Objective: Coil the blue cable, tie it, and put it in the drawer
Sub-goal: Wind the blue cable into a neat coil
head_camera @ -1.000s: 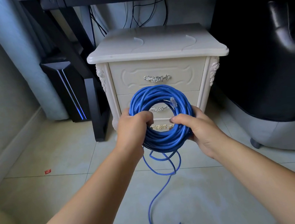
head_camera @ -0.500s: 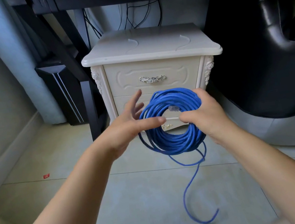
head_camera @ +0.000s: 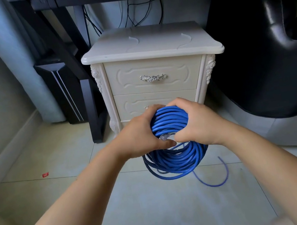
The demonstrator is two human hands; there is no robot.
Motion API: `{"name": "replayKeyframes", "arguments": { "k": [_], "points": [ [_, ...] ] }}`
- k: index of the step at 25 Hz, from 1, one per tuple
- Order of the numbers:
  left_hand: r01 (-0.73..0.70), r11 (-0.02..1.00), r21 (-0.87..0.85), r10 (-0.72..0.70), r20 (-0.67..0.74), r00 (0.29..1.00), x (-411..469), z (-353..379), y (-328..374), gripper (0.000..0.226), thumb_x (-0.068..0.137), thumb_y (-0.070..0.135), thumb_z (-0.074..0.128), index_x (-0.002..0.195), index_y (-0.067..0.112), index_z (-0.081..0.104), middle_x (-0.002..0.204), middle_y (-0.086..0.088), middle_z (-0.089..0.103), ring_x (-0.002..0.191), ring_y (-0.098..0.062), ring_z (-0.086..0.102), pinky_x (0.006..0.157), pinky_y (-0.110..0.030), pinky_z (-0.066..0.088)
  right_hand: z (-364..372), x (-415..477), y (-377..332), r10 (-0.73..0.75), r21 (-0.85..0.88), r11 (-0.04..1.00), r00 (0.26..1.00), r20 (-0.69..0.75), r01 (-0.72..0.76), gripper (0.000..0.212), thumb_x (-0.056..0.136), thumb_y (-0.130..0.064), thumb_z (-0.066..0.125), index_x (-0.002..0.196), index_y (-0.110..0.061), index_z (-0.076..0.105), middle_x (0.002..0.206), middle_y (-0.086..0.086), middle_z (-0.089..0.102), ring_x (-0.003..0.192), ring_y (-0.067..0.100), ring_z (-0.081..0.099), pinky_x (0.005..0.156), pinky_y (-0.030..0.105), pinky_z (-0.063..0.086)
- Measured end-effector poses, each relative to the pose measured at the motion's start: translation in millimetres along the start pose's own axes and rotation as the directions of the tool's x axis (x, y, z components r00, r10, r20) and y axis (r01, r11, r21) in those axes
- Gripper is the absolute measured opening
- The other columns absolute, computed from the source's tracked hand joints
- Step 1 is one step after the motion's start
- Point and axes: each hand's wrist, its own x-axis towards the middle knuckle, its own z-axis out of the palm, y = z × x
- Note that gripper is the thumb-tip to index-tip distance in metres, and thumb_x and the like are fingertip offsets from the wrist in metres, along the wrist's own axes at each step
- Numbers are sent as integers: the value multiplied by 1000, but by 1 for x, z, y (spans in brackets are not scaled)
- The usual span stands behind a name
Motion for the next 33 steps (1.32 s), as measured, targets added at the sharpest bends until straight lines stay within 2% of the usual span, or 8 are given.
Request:
{"name": "replayKeyframes", "arguments": {
  "k": [4, 7, 11, 16, 20, 26, 30, 33],
  "points": [
    [66, 995, -73, -72, -79, 994, 2, 2, 3, 42, 70, 9, 73, 106, 25, 56, 79, 9, 66, 68, -8, 62, 65, -21, 52, 0, 1, 2, 0, 149, 989, 1000, -10, 2, 70, 57, -17, 72, 118, -44, 50, 94, -11, 60, 71, 6, 60, 67, 23, 50],
    [127, 957, -261, -156, -94, 983, 5, -4, 4, 32, 72, -1, 69, 95, 20, 62, 65, 10, 60, 53, -3, 54, 54, -15, 44, -5, 4, 5, 32, 241, 970, 999, 19, -36, 77, 61, -27, 79, 129, -46, 46, 114, -10, 63, 85, 7, 67, 80, 28, 54],
    [230, 803, -550, -347, -116, 931, 7, -9, -4, 27, 65, 1, 69, 90, 12, 66, 61, 2, 56, 54, -15, 52, 57, -27, 43, -7, 2, 13, 48, 469, 878, 992, 117, -98, 85, 58, -37, 84, 135, -39, 48, 121, -11, 67, 107, 7, 66, 94, 30, 51],
    [245, 588, -771, -517, -125, 847, 9, -12, -7, 18, 56, 8, 64, 70, 15, 56, 56, 1, 47, 54, -21, 45, 57, -30, 37, -1, 0, 15, 106, 660, 730, 983, 147, -177, 97, 54, -39, 82, 142, -41, 41, 122, -5, 67, 105, 10, 69, 76, 28, 55],
    [241, 491, -837, -592, -118, 797, 8, -8, -8, 16, 64, 6, 64, 76, 13, 56, 66, -4, 47, 59, -22, 45, 59, -33, 37, 8, 0, 13, 100, 785, 594, 984, 146, -177, 95, 63, -28, 82, 146, -32, 36, 115, -1, 68, 97, 13, 71, 74, 32, 57],
    [214, 554, -804, -510, -125, 851, 5, 2, -4, 20, 77, 2, 65, 89, 16, 56, 71, -2, 51, 62, -18, 50, 59, -30, 43, 19, 5, 9, 320, 845, 491, 946, 50, -210, 37, 66, -18, 82, 100, -14, 66, 81, 7, 68, 79, 26, 68, 86, 44, 55],
    [276, 587, -761, -277, 131, 952, -4, -6, -7, 49, 71, 9, 76, 115, 19, 56, 86, 3, 69, 81, -15, 67, 77, -32, 54, 19, 11, 15, 418, 761, 615, 904, -94, -205, 19, 78, 1, 67, 90, -14, 63, 67, 6, 61, 61, 23, 64, 66, 36, 51],
    [305, 619, -724, -86, 323, 942, -10, -22, -19, 82, 62, 41, 84, 135, 36, 48, 123, 6, 66, 111, -14, 62, 98, -44, 49, 14, 13, 17, 423, 722, 663, 895, -143, -198, 21, 68, -4, 68, 86, -14, 60, 68, 6, 57, 60, 23, 60, 60, 33, 48]
  ]
}}
